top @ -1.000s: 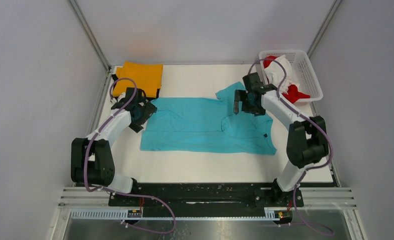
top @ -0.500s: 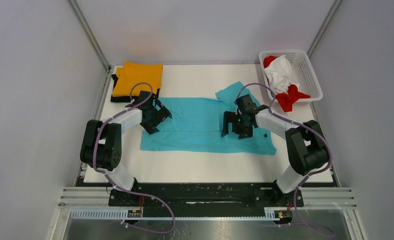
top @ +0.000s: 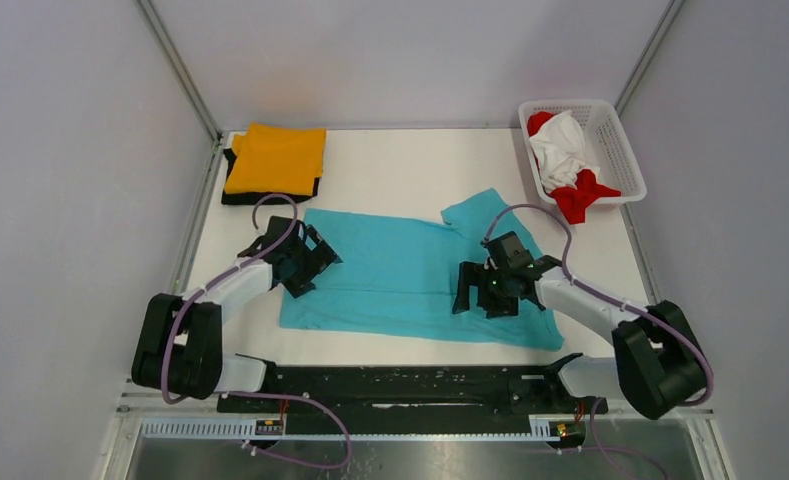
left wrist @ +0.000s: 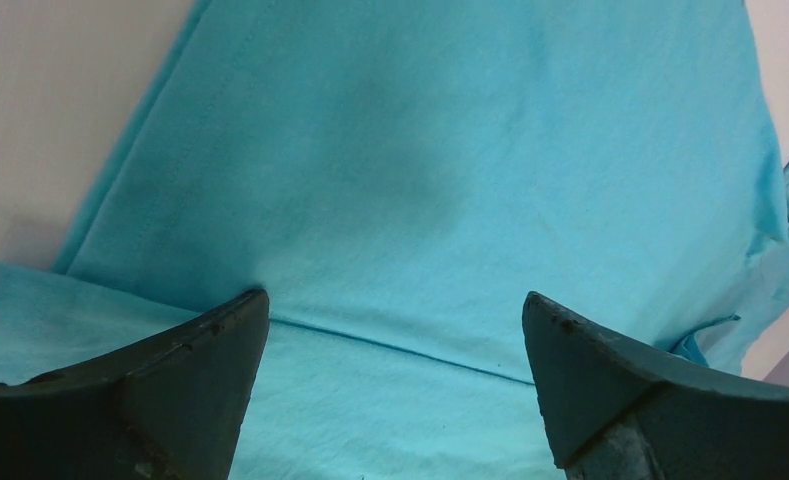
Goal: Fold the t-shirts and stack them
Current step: Fold the flattened tshirt in 1/3 of the way, then grab the side of the flattened tshirt furthest away from the robot with both arms
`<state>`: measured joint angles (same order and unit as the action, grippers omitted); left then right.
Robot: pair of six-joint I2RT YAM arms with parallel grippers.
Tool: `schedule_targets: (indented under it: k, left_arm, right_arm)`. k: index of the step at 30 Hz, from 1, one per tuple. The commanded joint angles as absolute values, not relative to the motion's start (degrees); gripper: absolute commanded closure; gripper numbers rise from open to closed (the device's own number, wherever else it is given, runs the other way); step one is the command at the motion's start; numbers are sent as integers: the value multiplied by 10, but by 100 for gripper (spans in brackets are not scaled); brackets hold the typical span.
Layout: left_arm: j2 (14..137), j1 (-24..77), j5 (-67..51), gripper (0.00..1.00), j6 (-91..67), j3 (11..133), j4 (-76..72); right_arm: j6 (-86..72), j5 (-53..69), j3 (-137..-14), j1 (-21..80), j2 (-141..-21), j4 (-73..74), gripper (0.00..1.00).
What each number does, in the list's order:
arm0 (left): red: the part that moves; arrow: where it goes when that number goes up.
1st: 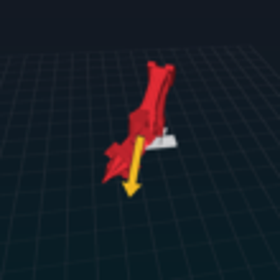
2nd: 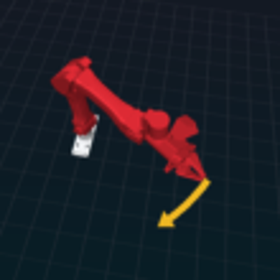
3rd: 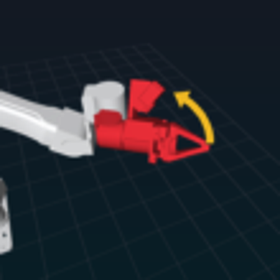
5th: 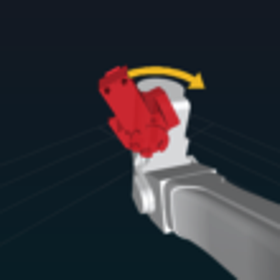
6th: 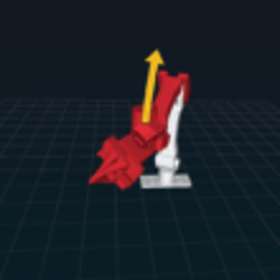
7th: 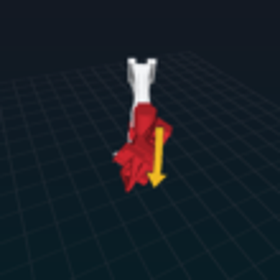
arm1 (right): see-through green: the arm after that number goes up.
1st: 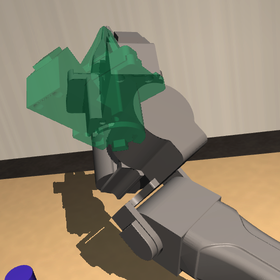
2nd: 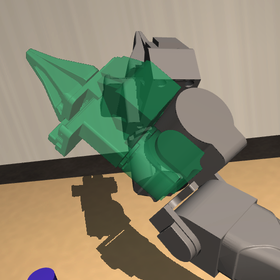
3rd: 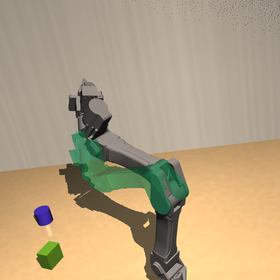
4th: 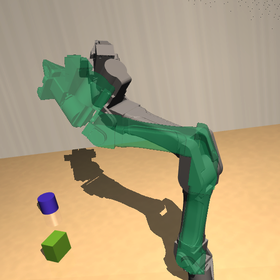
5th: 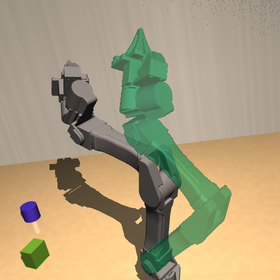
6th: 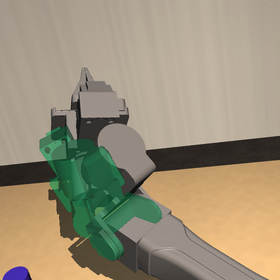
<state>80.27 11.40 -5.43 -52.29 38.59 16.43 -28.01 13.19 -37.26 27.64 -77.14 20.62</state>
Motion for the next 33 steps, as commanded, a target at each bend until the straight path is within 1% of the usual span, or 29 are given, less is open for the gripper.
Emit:
schedule_targets:
  k: [1,9,14,17,21,24,27,30,33]
  left_arm:
    - [742,123,-49,1,-542,304,244]
    - [625,136,-40,1,-576,242,306]
    - [579,143,-36,1,-596,220,319]
    - [569,143,-15,1,-593,238,341]
    - [566,142,23,1,-572,297,365]
    - [585,142,57,1,-554,366,370]
    - [635,128,93,1,-521,431,368]
    - [712,87,100,1,-481,497,356]
    - [818,53,97,1,-449,568,347]
  right_arm:
    - [-316,130,-310,284,-712,305,0]
    - [-318,153,-278,285,-664,314,0]
    - [-305,148,-288,285,-644,316,0]
    - [-305,143,-307,284,-638,319,0]
    - [-301,110,-357,284,-619,323,1]
    - [-299,72,-401,281,-614,310,0]
    - [-293,46,-440,264,-635,292,1]
    - [-287,69,-476,229,-667,279,0]
    - [-280,97,-501,208,-697,260,1]
